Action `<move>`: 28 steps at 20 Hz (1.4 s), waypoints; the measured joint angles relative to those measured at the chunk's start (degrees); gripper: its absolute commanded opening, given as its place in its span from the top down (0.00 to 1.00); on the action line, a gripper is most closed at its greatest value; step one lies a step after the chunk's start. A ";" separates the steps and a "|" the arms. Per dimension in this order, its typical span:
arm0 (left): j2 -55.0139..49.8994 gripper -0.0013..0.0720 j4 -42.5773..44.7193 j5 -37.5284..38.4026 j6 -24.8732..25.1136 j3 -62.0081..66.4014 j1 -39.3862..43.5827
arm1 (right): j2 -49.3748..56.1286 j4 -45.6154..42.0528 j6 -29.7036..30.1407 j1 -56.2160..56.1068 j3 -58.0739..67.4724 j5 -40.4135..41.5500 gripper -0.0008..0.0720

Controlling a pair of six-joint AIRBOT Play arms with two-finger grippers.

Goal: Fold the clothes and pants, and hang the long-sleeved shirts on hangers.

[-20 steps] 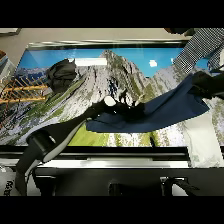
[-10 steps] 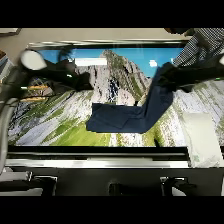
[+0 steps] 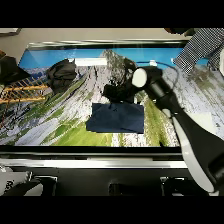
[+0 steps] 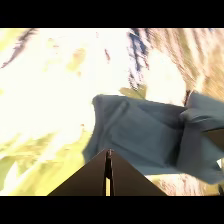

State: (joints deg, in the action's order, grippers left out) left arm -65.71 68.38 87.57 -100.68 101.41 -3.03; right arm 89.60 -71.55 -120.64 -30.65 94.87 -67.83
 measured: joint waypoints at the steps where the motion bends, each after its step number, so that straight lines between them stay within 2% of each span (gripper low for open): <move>1: 0.61 0.96 0.17 0.70 0.04 0.00 -1.29 | 1.86 -0.04 -0.59 -0.92 -0.02 1.27 0.95; 8: 2.03 0.96 0.72 2.21 1.29 -0.13 -5.70 | 11.19 2.58 -2.45 -3.06 -0.02 6.64 0.93; 10: 2.14 0.96 0.79 2.32 1.49 -0.13 -5.99 | 12.37 3.96 -2.62 -3.17 -0.02 7.28 0.86; 12: 2.12 0.96 0.81 2.27 1.51 -0.13 -6.12 | 13.00 5.81 -2.36 -3.23 -0.02 7.54 0.85; 13: 2.14 0.96 0.83 2.08 1.55 -0.13 -6.16 | 13.20 6.97 -1.66 -3.23 -0.02 7.56 0.74; 14: 2.12 0.96 0.85 1.88 1.57 -0.13 -6.21 | 13.31 8.24 -0.87 -3.26 -0.02 7.63 0.48; 15: 2.08 0.96 0.87 1.75 1.60 -0.13 -6.23 | 13.42 9.55 0.04 -3.28 0.00 7.63 0.33; 17: 1.88 0.96 0.87 1.60 1.62 -0.13 -6.23 | 13.42 12.04 2.29 -3.28 -0.02 7.04 0.30; 19: 1.60 0.96 0.92 1.40 1.64 -0.13 -6.23 | 12.68 14.21 5.68 -3.08 0.04 5.75 0.14; 23: 1.20 0.96 0.94 1.36 1.64 -0.13 -6.23 | 7.41 14.69 11.56 1.70 0.22 3.28 0.14; 28: 1.07 0.96 0.92 1.33 1.64 -0.13 -6.23 | -0.37 9.25 17.88 18.71 0.11 -4.94 0.14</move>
State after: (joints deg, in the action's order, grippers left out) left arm -64.64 69.30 88.90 -99.04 101.27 -9.26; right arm 89.23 -62.30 -102.76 -11.94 94.98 -72.77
